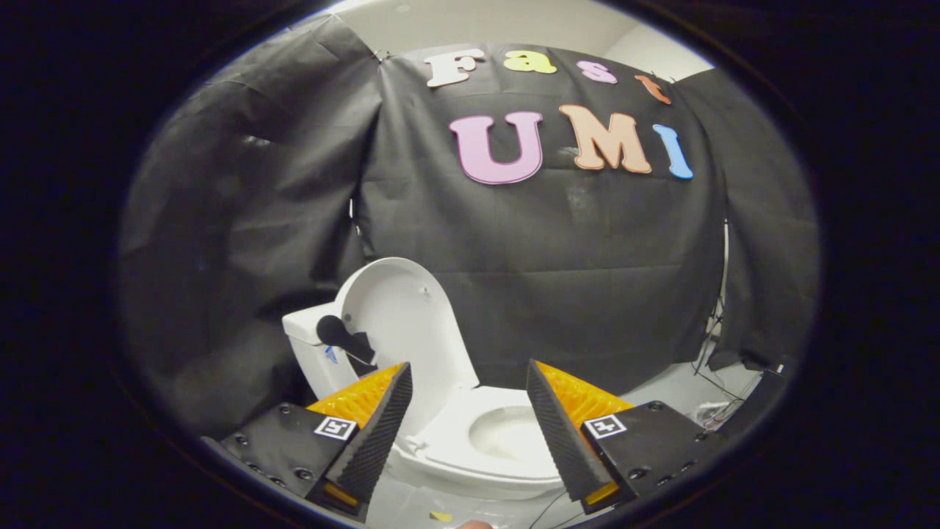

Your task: Open the toilet lid.

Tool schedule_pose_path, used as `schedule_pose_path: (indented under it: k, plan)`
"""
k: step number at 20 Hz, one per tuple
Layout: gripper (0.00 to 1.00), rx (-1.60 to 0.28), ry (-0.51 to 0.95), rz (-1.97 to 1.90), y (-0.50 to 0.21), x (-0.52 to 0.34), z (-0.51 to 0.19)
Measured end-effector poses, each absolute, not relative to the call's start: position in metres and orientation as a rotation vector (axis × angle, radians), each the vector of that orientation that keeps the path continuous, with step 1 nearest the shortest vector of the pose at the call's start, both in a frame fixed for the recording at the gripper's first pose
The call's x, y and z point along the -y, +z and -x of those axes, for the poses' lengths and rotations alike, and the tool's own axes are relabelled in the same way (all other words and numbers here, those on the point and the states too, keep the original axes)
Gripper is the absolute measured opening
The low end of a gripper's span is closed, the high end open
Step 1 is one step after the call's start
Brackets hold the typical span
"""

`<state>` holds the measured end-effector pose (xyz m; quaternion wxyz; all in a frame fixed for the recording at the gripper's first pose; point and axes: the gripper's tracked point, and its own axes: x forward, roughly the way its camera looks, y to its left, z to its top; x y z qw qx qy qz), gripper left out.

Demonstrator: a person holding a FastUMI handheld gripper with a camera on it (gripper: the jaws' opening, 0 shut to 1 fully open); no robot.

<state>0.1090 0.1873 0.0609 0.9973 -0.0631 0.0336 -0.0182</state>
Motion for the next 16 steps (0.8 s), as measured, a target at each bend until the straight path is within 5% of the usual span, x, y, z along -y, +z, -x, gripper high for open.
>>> schedule_pose_path:
  k: [16]
  plan:
    - [0.97, -0.058, -0.06, 0.054, 0.058, -0.173, -0.107]
